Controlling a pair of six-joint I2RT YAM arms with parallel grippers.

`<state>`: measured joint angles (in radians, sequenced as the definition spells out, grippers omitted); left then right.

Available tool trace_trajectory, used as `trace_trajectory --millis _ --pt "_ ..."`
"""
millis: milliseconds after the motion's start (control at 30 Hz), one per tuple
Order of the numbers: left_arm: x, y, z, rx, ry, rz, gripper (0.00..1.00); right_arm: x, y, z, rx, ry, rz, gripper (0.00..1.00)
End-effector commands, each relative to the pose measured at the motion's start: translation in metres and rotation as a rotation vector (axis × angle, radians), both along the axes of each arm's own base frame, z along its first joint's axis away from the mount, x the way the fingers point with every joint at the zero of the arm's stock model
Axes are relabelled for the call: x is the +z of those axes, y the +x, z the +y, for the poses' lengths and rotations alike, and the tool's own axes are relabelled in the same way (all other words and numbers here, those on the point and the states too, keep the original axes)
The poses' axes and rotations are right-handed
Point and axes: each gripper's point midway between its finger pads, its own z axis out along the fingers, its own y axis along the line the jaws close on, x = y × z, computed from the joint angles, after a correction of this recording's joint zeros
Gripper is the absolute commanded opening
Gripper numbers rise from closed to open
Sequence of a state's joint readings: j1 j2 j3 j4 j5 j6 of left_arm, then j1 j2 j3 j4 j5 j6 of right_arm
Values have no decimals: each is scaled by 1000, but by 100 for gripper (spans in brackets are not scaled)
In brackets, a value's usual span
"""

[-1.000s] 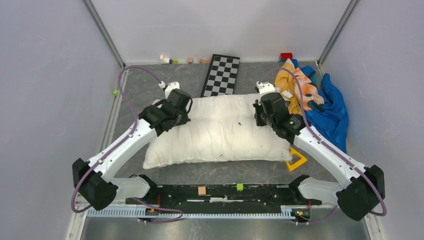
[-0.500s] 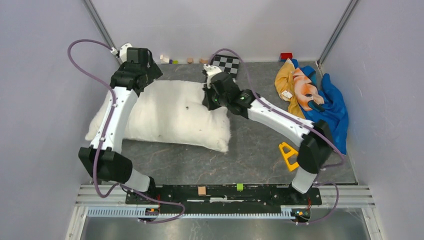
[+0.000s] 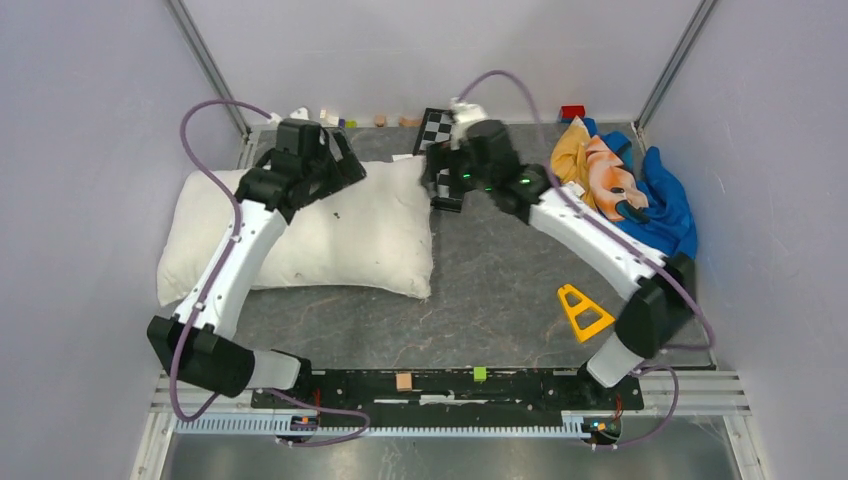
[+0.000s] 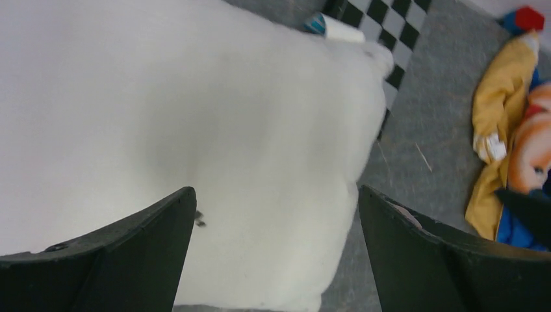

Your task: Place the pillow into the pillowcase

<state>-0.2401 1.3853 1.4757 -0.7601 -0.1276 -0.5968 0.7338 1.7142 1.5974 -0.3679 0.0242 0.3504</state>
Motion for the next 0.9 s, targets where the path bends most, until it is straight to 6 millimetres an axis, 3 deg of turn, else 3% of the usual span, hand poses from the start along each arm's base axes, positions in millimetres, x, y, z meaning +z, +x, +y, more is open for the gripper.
trace_trajectory --millis 0,33,100,267,300,367,467,567,867 --pt "0 -36 -62 -238 -17 -33 100 2 26 -153 -360 -89 -38 94" --pt "-4 -46 -74 -276 -25 -29 100 -4 28 -188 -448 -122 -33 95" --pt "-11 -61 -94 -338 -47 -18 100 -23 24 -238 -553 -170 -4 96" --pt "-27 -95 -133 -468 -81 16 100 -62 9 -334 -759 -222 59 96" --pt "-30 -100 -138 -488 -77 25 100 -69 7 -346 -783 -225 65 96" --pt "-35 -109 -146 -520 -73 35 100 -81 7 -363 -811 -213 78 96" --pt "-42 -117 -151 -546 -68 45 100 -97 15 -370 -816 -215 83 96" --pt "-44 -122 -150 -557 -65 47 100 -105 25 -395 -878 -243 91 95" --pt "-39 -135 -146 -592 -66 48 100 -129 70 -440 -986 -330 90 91"
